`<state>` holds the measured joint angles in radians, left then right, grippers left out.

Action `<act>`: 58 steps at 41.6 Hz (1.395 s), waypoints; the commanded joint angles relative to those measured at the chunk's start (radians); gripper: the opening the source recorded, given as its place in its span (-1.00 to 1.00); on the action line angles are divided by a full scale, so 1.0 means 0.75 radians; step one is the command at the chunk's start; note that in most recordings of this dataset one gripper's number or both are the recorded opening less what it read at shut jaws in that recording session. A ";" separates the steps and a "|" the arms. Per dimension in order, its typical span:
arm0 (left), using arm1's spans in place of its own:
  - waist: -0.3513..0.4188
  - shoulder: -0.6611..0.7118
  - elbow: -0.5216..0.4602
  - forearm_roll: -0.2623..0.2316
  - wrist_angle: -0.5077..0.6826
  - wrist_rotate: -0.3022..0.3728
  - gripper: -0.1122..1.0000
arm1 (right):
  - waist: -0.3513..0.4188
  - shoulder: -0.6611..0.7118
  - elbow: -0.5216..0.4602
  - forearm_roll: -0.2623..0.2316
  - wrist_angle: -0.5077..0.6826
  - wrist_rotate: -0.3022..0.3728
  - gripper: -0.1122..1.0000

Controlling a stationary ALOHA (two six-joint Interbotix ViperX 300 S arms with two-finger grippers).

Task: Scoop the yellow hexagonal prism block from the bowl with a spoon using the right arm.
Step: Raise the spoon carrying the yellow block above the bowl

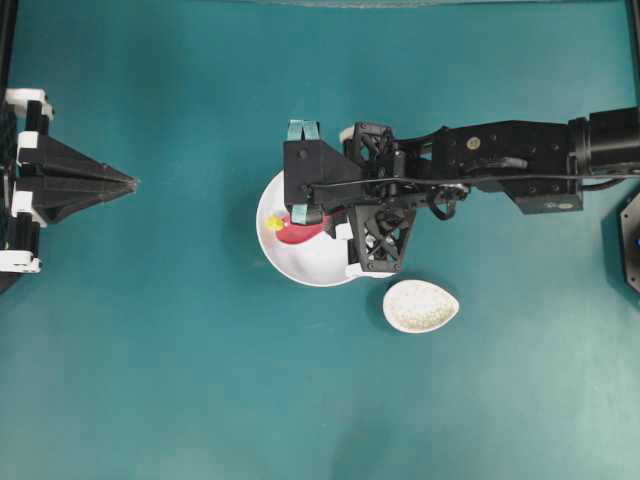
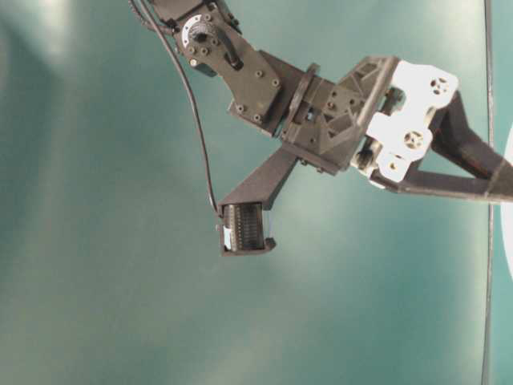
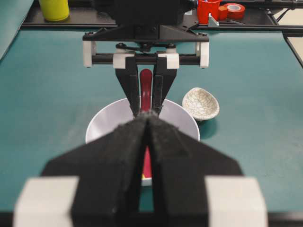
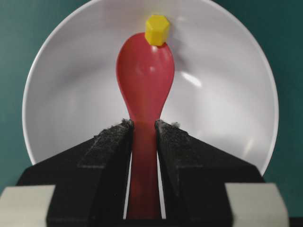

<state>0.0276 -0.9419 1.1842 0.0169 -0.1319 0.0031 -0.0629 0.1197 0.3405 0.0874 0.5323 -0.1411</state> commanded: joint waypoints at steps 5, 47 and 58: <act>0.004 0.012 -0.010 0.000 -0.008 0.000 -0.80 | 0.002 -0.025 -0.029 -0.002 -0.018 0.000 -0.38; 0.004 0.012 -0.010 0.002 -0.008 -0.002 -0.80 | 0.002 -0.102 0.108 0.014 -0.213 0.014 -0.38; 0.004 0.010 -0.010 0.002 -0.012 -0.004 -0.80 | 0.006 -0.155 0.200 0.033 -0.350 0.016 -0.38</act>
<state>0.0291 -0.9419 1.1842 0.0153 -0.1335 0.0031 -0.0629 0.0460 0.4847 0.1058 0.3053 -0.1319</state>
